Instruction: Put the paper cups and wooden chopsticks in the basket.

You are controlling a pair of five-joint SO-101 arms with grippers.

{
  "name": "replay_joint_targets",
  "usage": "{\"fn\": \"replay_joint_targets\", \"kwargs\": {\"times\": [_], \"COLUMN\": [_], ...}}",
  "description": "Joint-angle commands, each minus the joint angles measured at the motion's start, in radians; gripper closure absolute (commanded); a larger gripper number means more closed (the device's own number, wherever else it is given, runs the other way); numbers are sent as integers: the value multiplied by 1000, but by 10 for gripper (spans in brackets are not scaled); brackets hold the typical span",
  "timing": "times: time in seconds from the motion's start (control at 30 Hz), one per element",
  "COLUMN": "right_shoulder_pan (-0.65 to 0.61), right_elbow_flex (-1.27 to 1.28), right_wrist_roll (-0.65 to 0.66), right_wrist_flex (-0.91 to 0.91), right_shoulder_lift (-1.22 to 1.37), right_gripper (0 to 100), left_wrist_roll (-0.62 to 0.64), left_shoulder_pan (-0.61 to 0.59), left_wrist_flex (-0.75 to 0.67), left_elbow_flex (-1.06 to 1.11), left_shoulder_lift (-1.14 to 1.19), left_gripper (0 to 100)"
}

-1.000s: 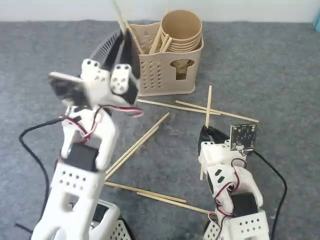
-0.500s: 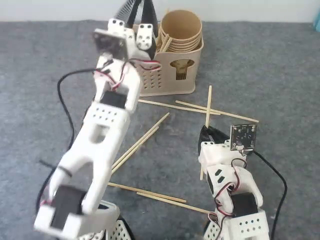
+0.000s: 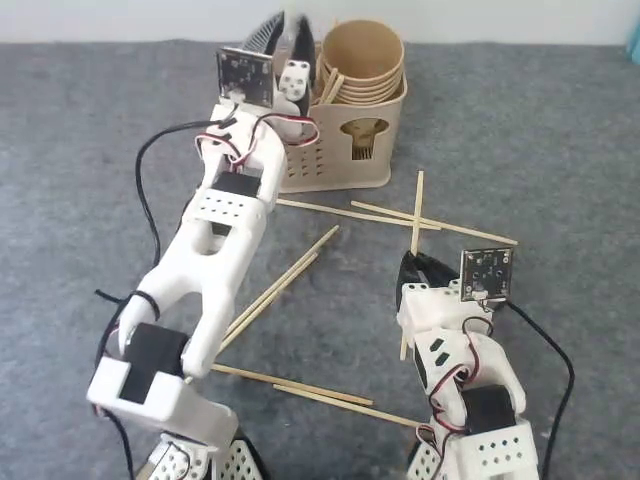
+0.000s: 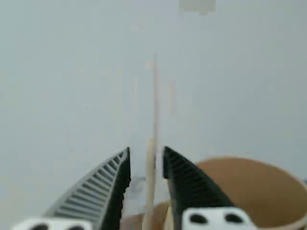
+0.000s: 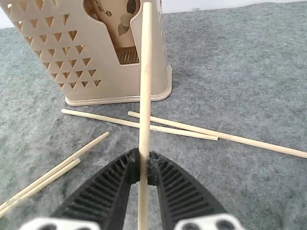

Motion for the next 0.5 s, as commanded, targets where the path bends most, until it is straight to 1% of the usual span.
{"fn": "replay_joint_targets", "kwargs": {"times": [0.0, 0.07, 0.13, 0.37, 0.4, 0.47], "right_shoulder_pan": [10, 8, 15, 16, 16, 10], "right_elbow_flex": [11, 11, 11, -41, -63, -117], "right_wrist_roll": [-3, 15, 20, 21, 21, 21], "right_wrist_flex": [-18, -18, -22, -10, -2, 7], "right_shoulder_lift": [-18, -18, -18, -18, -18, -18], "right_gripper": [991, 991, 991, 991, 991, 991], "left_wrist_roll": [-20, -18, -17, -12, 6, 64], "left_shoulder_pan": [-25, -28, -48, -175, -192, -230], "left_wrist_flex": [236, 358, 511, 1162, 1227, 1289], "left_elbow_flex": [-47, -45, -45, -28, -1, 87], "left_shoulder_lift": [-199, -287, -381, -703, -746, -821], "left_gripper": [703, 692, 692, 693, 697, 726]}}
